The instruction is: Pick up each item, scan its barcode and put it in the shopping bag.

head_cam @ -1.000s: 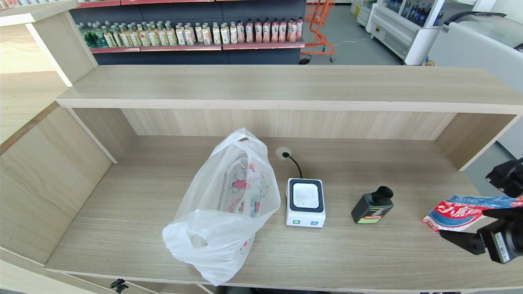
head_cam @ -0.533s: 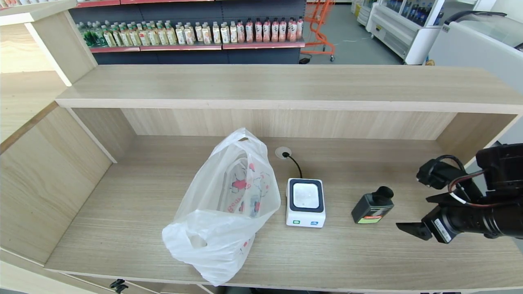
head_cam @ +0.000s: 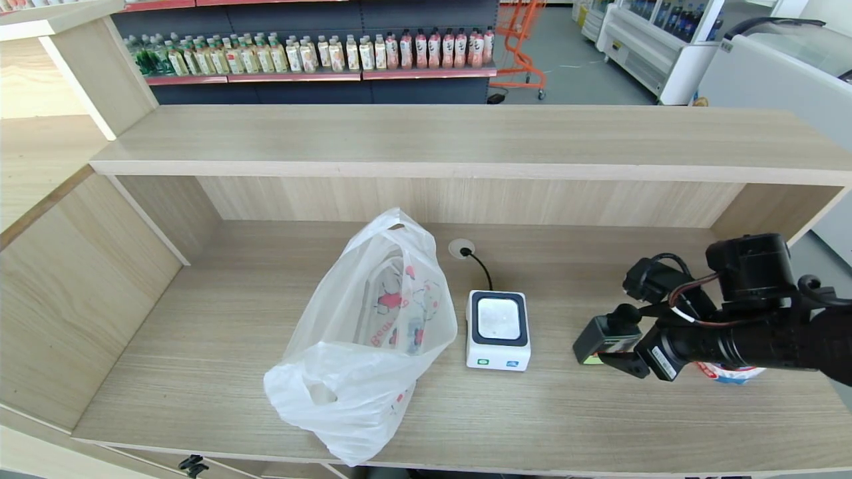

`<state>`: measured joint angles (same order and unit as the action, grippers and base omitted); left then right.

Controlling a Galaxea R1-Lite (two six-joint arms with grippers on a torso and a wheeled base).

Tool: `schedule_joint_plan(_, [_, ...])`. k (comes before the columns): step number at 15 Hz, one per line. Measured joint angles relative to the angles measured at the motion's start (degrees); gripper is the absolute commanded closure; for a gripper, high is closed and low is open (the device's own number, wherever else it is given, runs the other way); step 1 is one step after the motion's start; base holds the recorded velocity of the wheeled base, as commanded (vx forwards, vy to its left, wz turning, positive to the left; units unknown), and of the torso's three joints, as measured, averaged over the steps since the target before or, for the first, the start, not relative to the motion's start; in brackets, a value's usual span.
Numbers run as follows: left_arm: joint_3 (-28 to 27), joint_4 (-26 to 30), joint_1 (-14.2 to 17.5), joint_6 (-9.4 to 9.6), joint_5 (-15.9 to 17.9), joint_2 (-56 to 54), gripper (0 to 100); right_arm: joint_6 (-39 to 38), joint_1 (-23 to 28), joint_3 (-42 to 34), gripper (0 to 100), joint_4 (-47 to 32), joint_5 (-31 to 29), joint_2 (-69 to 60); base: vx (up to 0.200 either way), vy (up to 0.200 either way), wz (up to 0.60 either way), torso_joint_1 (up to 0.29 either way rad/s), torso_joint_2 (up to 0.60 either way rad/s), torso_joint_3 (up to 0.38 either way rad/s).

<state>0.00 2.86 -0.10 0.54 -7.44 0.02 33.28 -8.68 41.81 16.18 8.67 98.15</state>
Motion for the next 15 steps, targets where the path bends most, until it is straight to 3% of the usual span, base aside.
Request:
schedule_joint_plan(9, [0.00,0.00,0.00,0.01,0.00,0.00,0,0.02,-3.50,1.68,0,4.21,0.44,5.92,0.000,0.000,0.00,0.000,0.00,0.000])
schedule_joint_plan(10, [0.00,0.02,0.00,0.04,0.00,0.00,0,0.02,-4.07,1.79,100,4.29,0.44,6.51,0.000,0.000,0.00,0.000,0.00,0.000])
schedule_joint_plan(15, [0.00,0.02,0.00,0.01,-0.02,0.00,0,0.05,-5.03,1.95,100,6.75,0.37,8.47,0.000,0.000,0.00,0.000,0.00,0.000])
